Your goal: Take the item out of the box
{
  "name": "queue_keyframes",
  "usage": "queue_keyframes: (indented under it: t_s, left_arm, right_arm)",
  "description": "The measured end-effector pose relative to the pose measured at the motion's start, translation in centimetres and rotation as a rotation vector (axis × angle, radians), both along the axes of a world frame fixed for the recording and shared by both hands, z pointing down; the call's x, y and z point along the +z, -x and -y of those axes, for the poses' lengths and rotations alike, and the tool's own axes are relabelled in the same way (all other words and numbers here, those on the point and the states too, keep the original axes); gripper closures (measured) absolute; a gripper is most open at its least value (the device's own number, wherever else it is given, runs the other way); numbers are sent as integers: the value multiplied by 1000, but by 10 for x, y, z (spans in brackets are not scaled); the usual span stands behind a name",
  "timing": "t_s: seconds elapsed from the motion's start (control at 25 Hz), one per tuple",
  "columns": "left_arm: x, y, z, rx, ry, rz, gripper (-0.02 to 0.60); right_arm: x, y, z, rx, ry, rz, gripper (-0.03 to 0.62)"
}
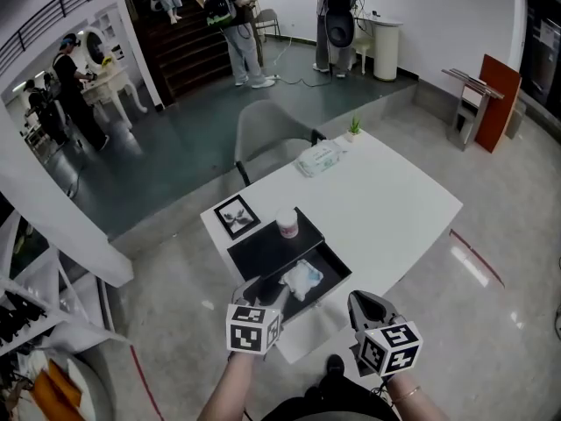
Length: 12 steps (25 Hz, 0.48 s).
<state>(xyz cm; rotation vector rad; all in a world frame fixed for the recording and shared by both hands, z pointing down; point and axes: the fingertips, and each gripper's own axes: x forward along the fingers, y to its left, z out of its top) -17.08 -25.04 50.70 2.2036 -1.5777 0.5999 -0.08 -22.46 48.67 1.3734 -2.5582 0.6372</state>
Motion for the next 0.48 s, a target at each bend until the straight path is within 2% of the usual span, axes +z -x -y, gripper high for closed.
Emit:
queue_keyframes:
  t_s: [0.48]
  left_arm:
    - [38,-29,23,147,118,140,367]
  right_arm:
    - [10,-7,25,-3,27,11,590]
